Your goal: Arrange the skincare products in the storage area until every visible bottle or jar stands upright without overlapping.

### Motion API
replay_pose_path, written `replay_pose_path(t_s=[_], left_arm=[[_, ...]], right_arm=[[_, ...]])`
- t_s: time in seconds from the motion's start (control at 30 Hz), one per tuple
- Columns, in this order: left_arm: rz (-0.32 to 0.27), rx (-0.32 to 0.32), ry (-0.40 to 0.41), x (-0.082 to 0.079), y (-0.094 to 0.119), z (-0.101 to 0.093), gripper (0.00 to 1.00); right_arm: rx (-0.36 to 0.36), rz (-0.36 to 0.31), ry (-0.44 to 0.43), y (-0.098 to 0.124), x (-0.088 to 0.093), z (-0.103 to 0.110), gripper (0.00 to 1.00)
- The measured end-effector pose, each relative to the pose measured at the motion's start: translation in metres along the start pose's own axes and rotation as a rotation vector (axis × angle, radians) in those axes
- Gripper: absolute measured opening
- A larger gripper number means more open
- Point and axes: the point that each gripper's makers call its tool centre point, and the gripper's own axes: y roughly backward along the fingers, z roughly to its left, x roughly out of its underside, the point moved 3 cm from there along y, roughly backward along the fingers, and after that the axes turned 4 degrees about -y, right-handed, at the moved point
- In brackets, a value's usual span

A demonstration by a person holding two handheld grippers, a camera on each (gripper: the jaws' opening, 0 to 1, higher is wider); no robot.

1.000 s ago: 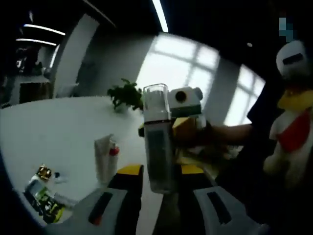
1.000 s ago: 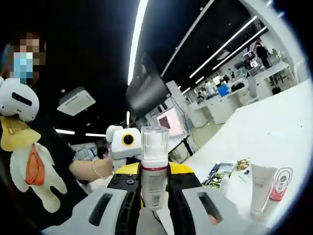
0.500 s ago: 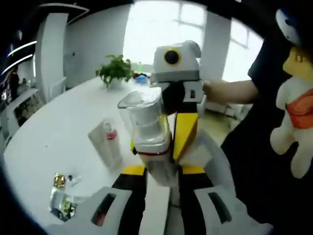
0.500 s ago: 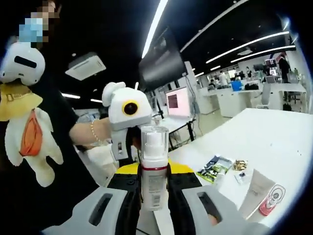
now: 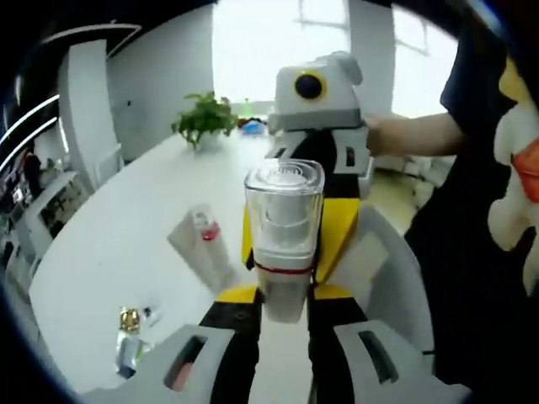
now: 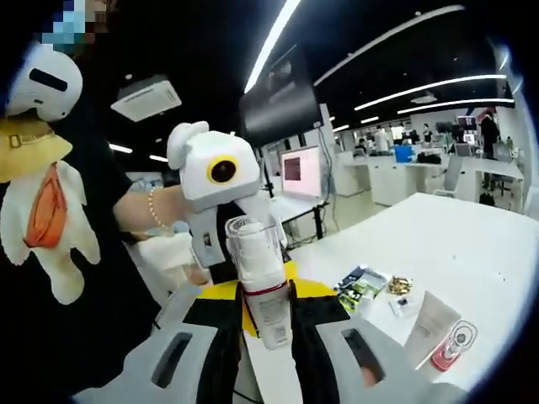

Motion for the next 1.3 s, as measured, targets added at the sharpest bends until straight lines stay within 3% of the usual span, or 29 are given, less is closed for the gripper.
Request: replay_pose_path(t_s=[0.13, 0.23, 0.3, 0.4, 1.3], left_arm=[[-0.014, 0.001, 0.002, 0.002, -0.005, 0.000, 0.24], [-0.010, -0.010, -0.039, 0.003, -0.010, -0.001, 0.24], [0.000, -0.025, -0.120, 0.003, -0.014, -0.001, 0.24], [0.010, -0.020, -0.136, 0.004, -0.021, -0.006, 0.24], [0.066, 0.034, -0.121, 0.034, -0.083, -0.019, 0.24]], right_arm=[[0.030, 0.008, 0.000, 0.007, 0.005, -0.003, 0.21], [0.055, 0.015, 0.008, 0.011, 0.009, -0.003, 0.21], [0.071, 0.027, 0.027, 0.015, 0.014, -0.004, 0.21], [0.083, 0.049, 0.044, 0.018, 0.020, -0.004, 0.21], [0.132, 0.226, 0.083, 0.027, 0.080, -0.022, 0.20]])
